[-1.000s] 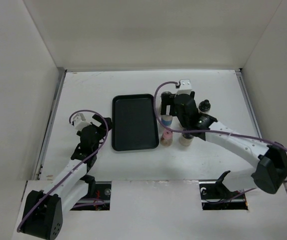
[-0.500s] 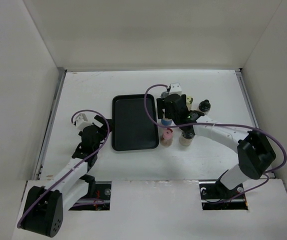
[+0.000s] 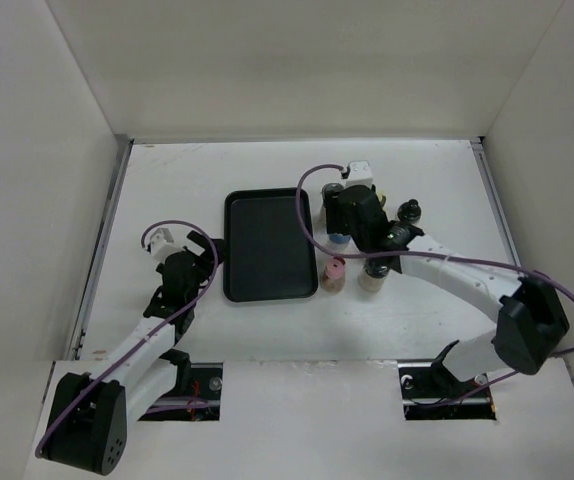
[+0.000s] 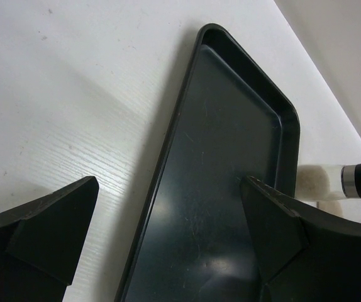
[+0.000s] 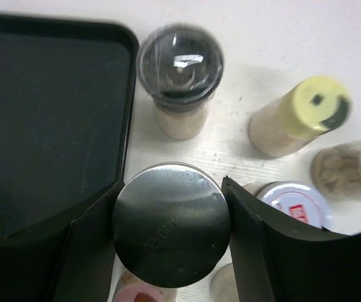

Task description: Organize the condiment bottles

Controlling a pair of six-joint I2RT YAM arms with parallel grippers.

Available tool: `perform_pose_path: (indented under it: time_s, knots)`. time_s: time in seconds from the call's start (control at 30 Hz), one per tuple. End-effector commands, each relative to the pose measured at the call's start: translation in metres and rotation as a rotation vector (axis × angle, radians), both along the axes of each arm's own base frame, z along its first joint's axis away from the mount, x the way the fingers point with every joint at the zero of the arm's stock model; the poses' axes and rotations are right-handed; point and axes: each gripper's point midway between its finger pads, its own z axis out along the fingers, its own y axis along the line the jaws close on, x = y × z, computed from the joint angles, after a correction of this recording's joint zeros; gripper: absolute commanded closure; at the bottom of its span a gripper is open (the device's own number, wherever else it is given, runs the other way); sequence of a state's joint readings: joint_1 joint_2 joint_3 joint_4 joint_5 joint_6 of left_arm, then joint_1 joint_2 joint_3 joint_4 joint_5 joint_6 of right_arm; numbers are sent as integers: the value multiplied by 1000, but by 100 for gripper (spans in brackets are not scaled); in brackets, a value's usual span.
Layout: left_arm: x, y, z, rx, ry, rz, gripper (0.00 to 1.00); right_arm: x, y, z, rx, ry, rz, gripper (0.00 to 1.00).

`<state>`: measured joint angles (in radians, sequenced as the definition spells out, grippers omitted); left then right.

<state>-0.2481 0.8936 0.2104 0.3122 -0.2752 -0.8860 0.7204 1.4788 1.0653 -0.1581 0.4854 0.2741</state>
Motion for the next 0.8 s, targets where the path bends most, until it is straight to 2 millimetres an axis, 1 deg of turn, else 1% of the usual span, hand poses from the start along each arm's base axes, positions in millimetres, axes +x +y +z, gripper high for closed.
perform_pose_path:
  time_s: [0.0,0.03,0.1,0.2,0.27,0.33,0.43,0.5,0.63,0.77]
  knots:
    - [3,4,12,-25,-56,21,0,3,8,120,164,-273,-10,55]
    - [3,5,13,-26,-62,27,0,3,11,126,177,-286,-1,55]
    - [4,6,13,-28,-63,31,0,2,29,139,210,-300,47,55]
    - [3,6,9,-31,-45,27,0,7,70,144,252,-297,143,55]
    - [3,7,8,-32,-44,34,0,13,104,143,279,-301,205,55]
    - [3,8,6,-29,-39,39,0,21,139,138,288,-290,259,55]
    - [2,9,4,-32,-29,39,0,36,181,129,276,-282,308,56]
    - [2,10,7,-33,-43,43,0,48,203,122,240,-292,320,56]
    - [1,10,5,-32,-34,42,0,69,238,103,176,-307,339,56]
    - [2,9,8,-31,-49,39,0,83,252,86,153,-302,333,56]
